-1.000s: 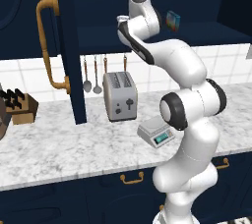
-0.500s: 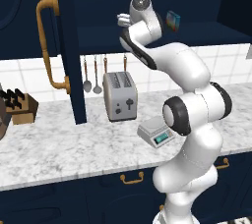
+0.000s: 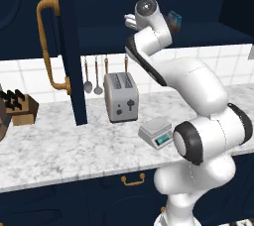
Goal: Pick the bar and place it on the digital scale for weighing, and close the cabinet.
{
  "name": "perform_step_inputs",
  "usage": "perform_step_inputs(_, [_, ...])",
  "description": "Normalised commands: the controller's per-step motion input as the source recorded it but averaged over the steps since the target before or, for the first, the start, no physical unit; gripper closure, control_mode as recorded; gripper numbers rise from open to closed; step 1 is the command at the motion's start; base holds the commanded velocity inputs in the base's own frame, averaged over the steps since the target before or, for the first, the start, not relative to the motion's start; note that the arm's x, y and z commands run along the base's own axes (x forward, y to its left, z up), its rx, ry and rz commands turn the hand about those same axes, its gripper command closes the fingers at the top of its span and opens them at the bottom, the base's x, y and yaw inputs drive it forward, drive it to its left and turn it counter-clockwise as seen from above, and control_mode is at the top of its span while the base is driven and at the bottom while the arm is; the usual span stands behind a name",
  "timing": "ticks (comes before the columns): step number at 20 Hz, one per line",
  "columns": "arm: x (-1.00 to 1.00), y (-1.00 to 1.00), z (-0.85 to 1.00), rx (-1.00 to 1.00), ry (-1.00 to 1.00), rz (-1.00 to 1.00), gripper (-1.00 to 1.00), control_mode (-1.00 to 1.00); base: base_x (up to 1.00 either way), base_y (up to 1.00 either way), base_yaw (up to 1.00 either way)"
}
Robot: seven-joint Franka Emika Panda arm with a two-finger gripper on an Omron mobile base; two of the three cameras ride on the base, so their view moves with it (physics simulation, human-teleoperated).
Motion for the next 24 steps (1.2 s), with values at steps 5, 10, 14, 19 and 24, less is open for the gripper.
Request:
perform_step_inputs(5, [-1.0,-0.02,0.09,0.13,0.0,-0.05,1.0,-1.0,0.0,0.0,0.0])
perform_step_inputs(10, [-1.0,-0.3,0.0,0.08,0.0,0.03,1.0,-1.0,0.0,0.0,0.0])
perform_step_inputs(14, [-1.0,-0.62,-0.03,0.02,0.0,0.22,1.0,-1.0,0.0,0.0,0.0])
perform_step_inputs(19, [-0.99,-0.63,-0.19,0.04,0.0,0.42,1.0,-1.0,0.0,0.0,0.0])
perform_step_inputs(24, [-0.43,-0.43,-0.53,0.05,0.0,0.47,1.0,-1.0,0.0,0.0,0.0])
